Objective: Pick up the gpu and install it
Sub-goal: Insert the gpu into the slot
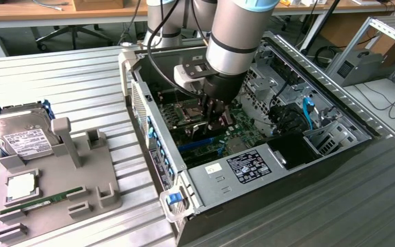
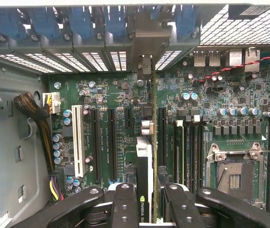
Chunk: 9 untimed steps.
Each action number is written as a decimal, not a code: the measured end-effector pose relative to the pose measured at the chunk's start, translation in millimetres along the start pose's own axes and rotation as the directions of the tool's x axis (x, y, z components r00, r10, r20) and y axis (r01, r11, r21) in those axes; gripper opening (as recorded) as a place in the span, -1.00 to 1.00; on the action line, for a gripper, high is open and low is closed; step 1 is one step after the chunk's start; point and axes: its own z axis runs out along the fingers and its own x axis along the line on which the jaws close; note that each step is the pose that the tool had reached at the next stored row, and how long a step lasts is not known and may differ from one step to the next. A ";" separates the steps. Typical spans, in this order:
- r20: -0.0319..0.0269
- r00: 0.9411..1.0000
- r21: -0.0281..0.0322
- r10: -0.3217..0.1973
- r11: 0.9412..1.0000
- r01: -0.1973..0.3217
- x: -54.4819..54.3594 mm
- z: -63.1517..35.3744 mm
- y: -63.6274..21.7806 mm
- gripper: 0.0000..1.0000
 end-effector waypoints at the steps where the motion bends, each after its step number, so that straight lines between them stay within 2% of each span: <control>1: 0.000 1.000 0.000 0.000 1.000 0.000 0.0 0.2 0.0 -0.46; 9: 0.000 1.000 0.000 0.000 1.000 0.000 0.1 2.5 0.0 -0.46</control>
